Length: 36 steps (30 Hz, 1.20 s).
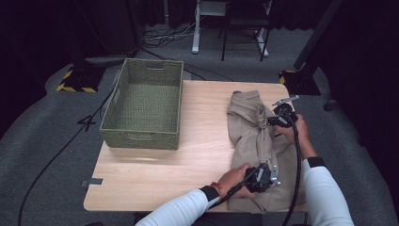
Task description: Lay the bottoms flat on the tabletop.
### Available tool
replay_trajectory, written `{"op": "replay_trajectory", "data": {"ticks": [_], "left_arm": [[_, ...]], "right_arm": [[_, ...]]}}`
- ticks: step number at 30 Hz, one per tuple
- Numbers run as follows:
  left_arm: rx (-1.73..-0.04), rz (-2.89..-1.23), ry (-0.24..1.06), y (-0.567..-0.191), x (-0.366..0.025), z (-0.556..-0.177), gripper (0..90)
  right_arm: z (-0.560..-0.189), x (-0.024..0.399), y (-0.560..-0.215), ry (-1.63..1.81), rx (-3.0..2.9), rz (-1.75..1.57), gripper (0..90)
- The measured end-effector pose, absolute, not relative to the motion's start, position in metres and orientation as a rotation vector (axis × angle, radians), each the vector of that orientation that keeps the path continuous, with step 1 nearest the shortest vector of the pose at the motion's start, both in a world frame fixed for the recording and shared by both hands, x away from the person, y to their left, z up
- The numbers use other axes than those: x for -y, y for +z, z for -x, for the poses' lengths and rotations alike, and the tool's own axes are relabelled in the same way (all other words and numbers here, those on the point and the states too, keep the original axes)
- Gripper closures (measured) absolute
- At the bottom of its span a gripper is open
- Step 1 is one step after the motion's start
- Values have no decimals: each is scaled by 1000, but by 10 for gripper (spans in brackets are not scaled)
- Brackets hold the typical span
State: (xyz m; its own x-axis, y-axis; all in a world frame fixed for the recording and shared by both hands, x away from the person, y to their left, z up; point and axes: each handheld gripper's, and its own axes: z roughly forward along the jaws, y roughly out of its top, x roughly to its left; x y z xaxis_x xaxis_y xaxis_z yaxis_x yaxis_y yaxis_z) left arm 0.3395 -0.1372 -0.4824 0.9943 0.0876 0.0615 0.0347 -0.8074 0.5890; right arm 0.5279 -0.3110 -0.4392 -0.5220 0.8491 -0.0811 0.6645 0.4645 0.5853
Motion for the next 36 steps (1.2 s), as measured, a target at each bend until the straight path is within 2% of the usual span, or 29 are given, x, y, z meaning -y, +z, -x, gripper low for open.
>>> {"op": "replay_trajectory", "data": {"ticks": [1, 3, 8, 17, 23, 29, 36], "left_arm": [[-85, -2510, 113, -482, 137, -339, 885], [-113, -2525, 98, -481, 114, -343, 885], [-126, -2596, 166, -476, 72, -349, 886], [-339, -2633, 293, -474, -6, -366, 887], [-456, -2589, 381, -472, -44, -369, 889], [-414, -2399, 402, -430, -49, -360, 889], [-301, -2205, 396, -382, -13, -350, 888]], "right_arm": [[-528, 311, -441, 706, -2362, -1283, 854], [-527, 309, -446, 716, -2372, -1292, 854], [-526, 303, -455, 721, -2410, -1294, 854], [-525, 283, -459, 786, -2452, -1279, 853], [-520, 265, -456, 883, -2442, -1248, 854], [-512, 267, -431, 1045, -2340, -1228, 854], [-507, 293, -410, 1108, -2171, -1308, 844]]}}
